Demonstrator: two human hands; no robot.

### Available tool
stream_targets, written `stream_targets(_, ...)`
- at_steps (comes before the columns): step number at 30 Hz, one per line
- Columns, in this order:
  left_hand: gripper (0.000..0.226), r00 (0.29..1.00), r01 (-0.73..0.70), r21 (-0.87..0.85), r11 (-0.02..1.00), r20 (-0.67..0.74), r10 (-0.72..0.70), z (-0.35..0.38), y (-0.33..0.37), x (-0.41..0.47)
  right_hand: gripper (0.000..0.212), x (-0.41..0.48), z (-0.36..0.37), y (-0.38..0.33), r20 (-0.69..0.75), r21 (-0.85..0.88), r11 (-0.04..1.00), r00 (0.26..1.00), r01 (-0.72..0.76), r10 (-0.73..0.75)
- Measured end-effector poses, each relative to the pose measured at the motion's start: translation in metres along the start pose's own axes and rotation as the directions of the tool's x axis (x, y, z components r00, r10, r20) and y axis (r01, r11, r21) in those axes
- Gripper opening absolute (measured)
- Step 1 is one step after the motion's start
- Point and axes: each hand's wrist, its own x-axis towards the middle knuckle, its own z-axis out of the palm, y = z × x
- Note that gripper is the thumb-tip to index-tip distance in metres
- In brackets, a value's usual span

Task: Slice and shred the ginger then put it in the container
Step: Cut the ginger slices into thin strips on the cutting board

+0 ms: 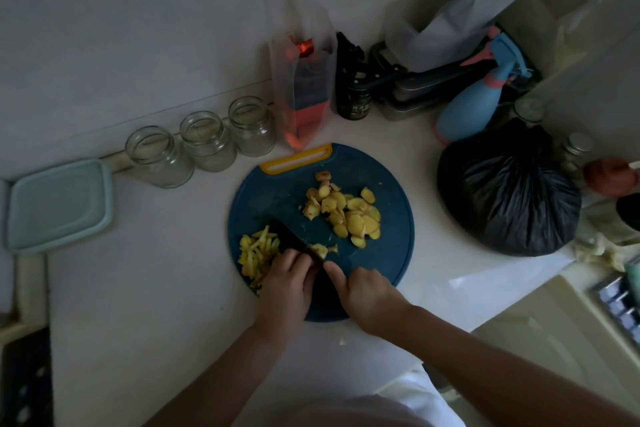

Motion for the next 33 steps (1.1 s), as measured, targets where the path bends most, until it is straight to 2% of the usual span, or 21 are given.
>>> stream_targets(3, 0.009, 1.0, 0.005, 0.003, 1.0, 0.02, -0.005, 0.0, -0.002, -0.001, 0.079, 0.016, 0.008, -0.008, 0.013, -0.09, 0.996, 1.0, 0.026, -0.025)
stream_targets(4, 0.02, 0.999, 0.018, 0.009, 1.0, 0.035, -0.019, 0.0, -0.002, -0.002, 0.084, 0.019, 0.009, -0.01, 0.001, -0.078, 0.997, 1.0, 0.016, -0.016)
stream_targets(6, 0.022, 0.999, 0.019, 0.019, 1.0, 0.039, -0.019, 0.0, 0.0, -0.002, 0.071, 0.019, 0.009, -0.014, -0.059, -0.005, 1.0, 0.998, -0.027, 0.027)
stream_targets(8, 0.006, 1.0, -0.015, 0.033, 0.999, 0.002, 0.015, -0.002, 0.002, -0.003, 0.049, 0.018, 0.007, -0.014, -0.11, 0.177, 0.982, 0.99, -0.069, 0.09)
stream_targets(10, 0.027, 0.999, -0.034, 0.035, 0.999, 0.001, 0.034, -0.002, 0.0, -0.004, 0.047, 0.014, 0.0, -0.01, -0.094, 0.256, 0.962, 0.988, -0.094, 0.122)
stream_targets(13, 0.036, 0.999, -0.048, 0.019, 0.999, -0.011, 0.048, -0.003, -0.001, -0.005, 0.052, 0.007, -0.006, -0.005, -0.077, 0.319, 0.944, 0.99, -0.086, 0.117)
stream_targets(17, 0.028, 0.999, -0.039, 0.012, 0.999, -0.01, 0.039, -0.004, -0.002, -0.004, 0.066, -0.009, -0.003, 0.007, -0.061, 0.311, 0.943, 0.988, -0.118, 0.144)
stream_targets(22, 0.006, 0.998, -0.055, 0.007, 0.998, -0.029, 0.055, -0.004, -0.003, -0.004, 0.064, -0.023, 0.004, 0.019, -0.101, 0.261, 0.964, 0.993, -0.038, 0.066)
stream_targets(28, 0.008, 0.993, -0.102, 0.015, 0.995, -0.061, 0.103, -0.004, -0.002, -0.005, 0.065, -0.029, 0.004, 0.024, -0.108, 0.159, 0.987, 0.994, 0.012, 0.005)
stream_targets(31, 0.025, 0.992, -0.117, 0.029, 0.993, -0.052, 0.118, -0.005, -0.003, -0.005, 0.065, -0.027, 0.004, 0.025, -0.115, 0.126, 0.992, 0.993, 0.029, -0.015)
stream_targets(33, 0.028, 0.992, -0.118, 0.038, 0.992, -0.045, 0.12, -0.005, -0.004, -0.005, 0.066, -0.027, 0.006, 0.025, -0.115, 0.108, 0.994, 0.993, 0.029, -0.016)
